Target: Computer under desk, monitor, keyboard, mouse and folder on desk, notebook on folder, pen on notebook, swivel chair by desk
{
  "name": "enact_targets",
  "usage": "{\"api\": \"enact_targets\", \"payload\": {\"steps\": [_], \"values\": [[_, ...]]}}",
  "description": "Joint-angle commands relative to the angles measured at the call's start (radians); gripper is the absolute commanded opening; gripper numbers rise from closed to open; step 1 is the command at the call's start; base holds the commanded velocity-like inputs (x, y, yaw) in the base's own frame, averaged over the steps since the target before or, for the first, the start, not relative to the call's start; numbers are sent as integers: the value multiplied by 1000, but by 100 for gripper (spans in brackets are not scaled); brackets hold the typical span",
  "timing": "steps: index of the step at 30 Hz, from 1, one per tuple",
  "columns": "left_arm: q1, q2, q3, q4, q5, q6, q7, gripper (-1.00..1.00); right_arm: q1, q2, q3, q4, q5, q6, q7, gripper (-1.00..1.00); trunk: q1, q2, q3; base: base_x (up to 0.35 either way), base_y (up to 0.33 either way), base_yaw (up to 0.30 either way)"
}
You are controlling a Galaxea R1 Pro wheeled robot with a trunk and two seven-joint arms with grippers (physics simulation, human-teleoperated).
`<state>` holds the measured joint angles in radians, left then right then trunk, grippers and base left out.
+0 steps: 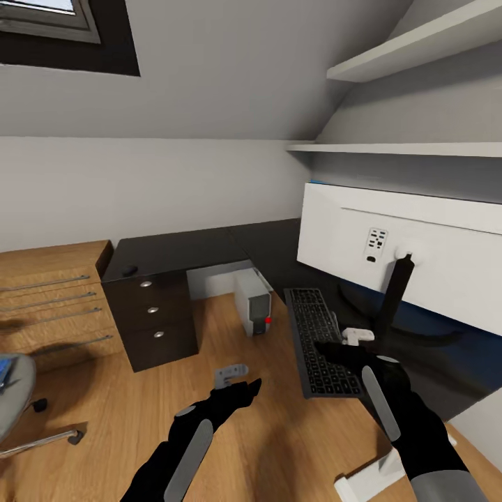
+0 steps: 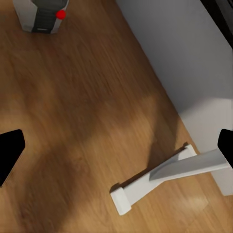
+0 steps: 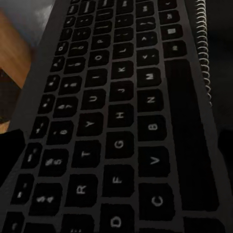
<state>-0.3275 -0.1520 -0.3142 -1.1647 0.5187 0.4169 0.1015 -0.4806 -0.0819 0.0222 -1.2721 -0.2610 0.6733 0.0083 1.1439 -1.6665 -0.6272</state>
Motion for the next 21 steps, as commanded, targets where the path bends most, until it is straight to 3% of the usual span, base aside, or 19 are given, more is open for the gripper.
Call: {"api": "enact_targets", "payload": {"steps": [1, 9, 21], "values": [[-1, 0, -2, -1, 11, 3, 10, 100, -1, -1, 1, -1, 0, 5, 1, 100, 0, -1, -1, 0, 0, 273], [-1, 0, -2, -1, 11, 3, 10, 100, 0, -1, 1, 0, 0, 5, 1, 100, 0, -1, -1, 0, 0, 237], [-1, 0, -2, -1, 11, 3, 10, 100, 0, -1, 1, 0, 0, 5, 1, 100, 0, -1, -1, 0, 0, 28]]}}
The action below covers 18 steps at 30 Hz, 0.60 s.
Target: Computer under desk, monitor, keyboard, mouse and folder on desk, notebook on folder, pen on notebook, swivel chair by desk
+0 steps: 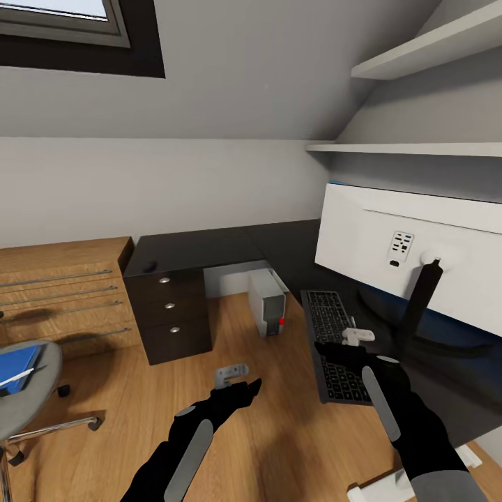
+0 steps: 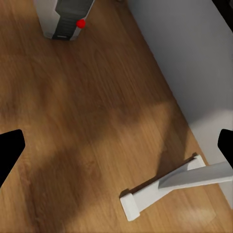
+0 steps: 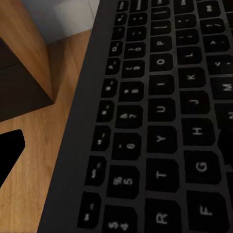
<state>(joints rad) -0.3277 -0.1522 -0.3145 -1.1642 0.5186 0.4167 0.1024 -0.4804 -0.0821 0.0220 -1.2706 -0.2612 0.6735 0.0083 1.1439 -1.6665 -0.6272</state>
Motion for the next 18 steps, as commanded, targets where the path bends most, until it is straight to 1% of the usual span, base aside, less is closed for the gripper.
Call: {"api": "enact_targets", "payload": {"steps": [1, 4, 7, 13, 18], "values": [[-1, 0, -2, -2, 11, 4, 9, 100, 0, -1, 1, -1, 0, 4, 1, 100, 0, -1, -1, 0, 0, 0], [-1, 0, -2, -2, 11, 4, 9, 100, 0, -1, 1, -1, 0, 4, 1, 100, 0, -1, -1, -35, 0, 0], [-1, -1, -2, -2, 11, 4, 9, 100, 0, -1, 1, -1, 0, 4, 2, 100, 0, -1, -1, -175, 0, 0], [-1, -1, -2, -2, 11, 4, 9, 100, 0, -1, 1, -1, 0, 4, 2, 100, 0, -1, -1, -295, -1, 0], [-1, -1, -2, -2, 11, 4, 10, 100, 0, -1, 1, -1, 0, 4, 2, 100, 0, -1, -1, -331, -54, 0]]}}
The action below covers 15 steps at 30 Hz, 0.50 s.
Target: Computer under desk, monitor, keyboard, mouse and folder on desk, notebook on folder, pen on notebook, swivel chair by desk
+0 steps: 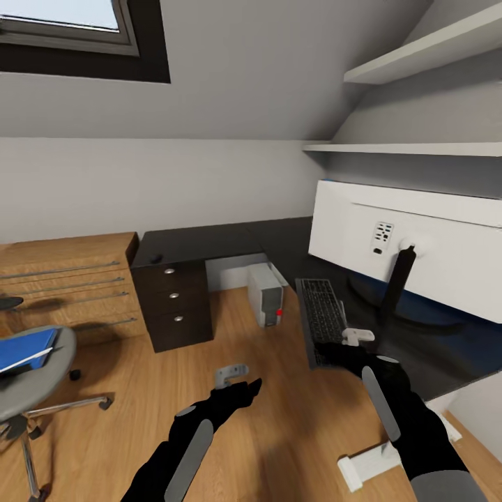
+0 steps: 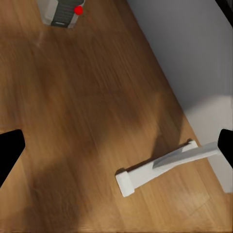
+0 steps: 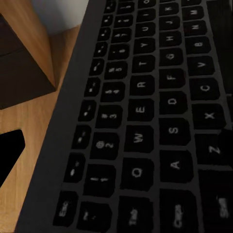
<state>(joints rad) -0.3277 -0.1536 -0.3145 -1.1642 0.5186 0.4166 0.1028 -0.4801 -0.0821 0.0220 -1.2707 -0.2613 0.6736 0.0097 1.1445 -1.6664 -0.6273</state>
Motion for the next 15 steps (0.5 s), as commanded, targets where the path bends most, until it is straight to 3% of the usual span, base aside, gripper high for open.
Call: {"api": "enact_targets", "payload": {"steps": [1, 6, 15], "values": [[-1, 0, -1, -2, 11, 4, 9, 100, 0, -1, 1, -1, 1, 4, 1, 100, -1, -1, -1, -333, -65, 0], [-1, 1, -1, -2, 10, 4, 9, 100, -1, -1, 1, -1, 1, 4, 1, 100, -1, -1, -1, -308, -80, 0], [-1, 2, -1, -2, 10, 4, 8, 100, 0, -1, 1, -1, 1, 4, 1, 100, -1, -1, -1, -118, -233, 0]]}}
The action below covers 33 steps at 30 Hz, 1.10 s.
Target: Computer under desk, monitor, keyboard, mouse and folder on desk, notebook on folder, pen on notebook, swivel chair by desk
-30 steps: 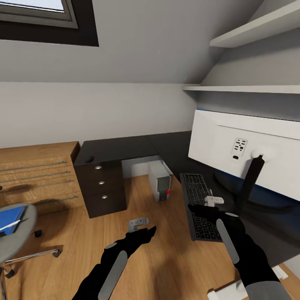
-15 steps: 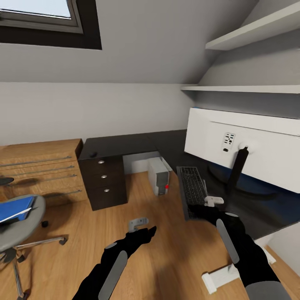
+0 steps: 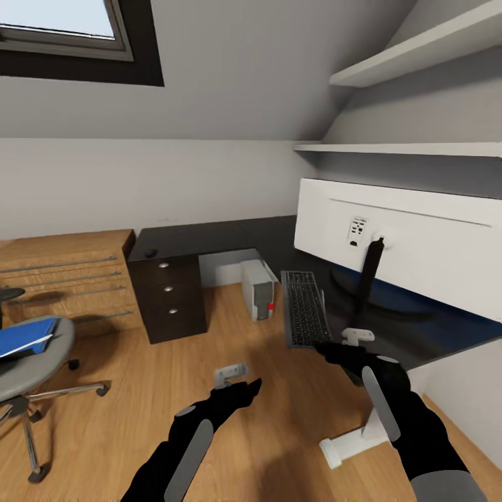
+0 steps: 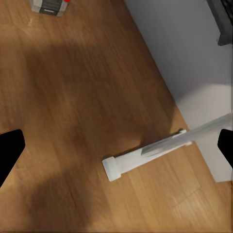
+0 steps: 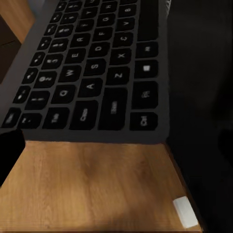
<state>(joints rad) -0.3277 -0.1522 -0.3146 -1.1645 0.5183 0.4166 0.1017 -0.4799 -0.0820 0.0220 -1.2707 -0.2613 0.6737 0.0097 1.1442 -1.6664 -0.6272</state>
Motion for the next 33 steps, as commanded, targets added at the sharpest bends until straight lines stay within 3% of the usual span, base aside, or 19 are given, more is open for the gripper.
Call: {"api": "enact_targets", "payload": {"steps": [1, 9, 16, 17, 24, 28, 33], "values": [[-1, 0, -1, -2, 11, 3, 9, 100, -1, -1, 1, -1, 0, 4, 1, 100, 0, -1, -1, -165, -80, 0], [-1, 0, -1, -3, 11, 2, 9, 100, -1, -1, 2, 0, 1, 4, 0, 100, 0, -1, -1, -272, -13, 0], [-1, 4, 6, -25, 16, 2, 8, 100, -1, 1, 3, 2, 0, 4, -1, 100, 0, -1, -1, -40, 0, 0], [-1, 8, 9, -59, 18, 2, 10, 100, 0, 5, 5, 25, 0, -9, 0, 100, 3, -8, -4, 0, 0, 0], [-1, 8, 10, -69, 19, 2, 10, 100, -1, 11, 10, 68, -2, -64, 1, 100, 30, -57, -26, 0, 0, 0], [-1, 8, 10, -69, 19, 2, 11, 100, -1, 31, 13, 117, -2, -108, 3, 100, 46, -85, -39, 0, 0, 0], [-1, 8, 10, -69, 19, 3, 12, 100, -2, 54, 51, 235, 2, -240, 2, 100, 65, -120, -54, 0, 0, 0]]}}
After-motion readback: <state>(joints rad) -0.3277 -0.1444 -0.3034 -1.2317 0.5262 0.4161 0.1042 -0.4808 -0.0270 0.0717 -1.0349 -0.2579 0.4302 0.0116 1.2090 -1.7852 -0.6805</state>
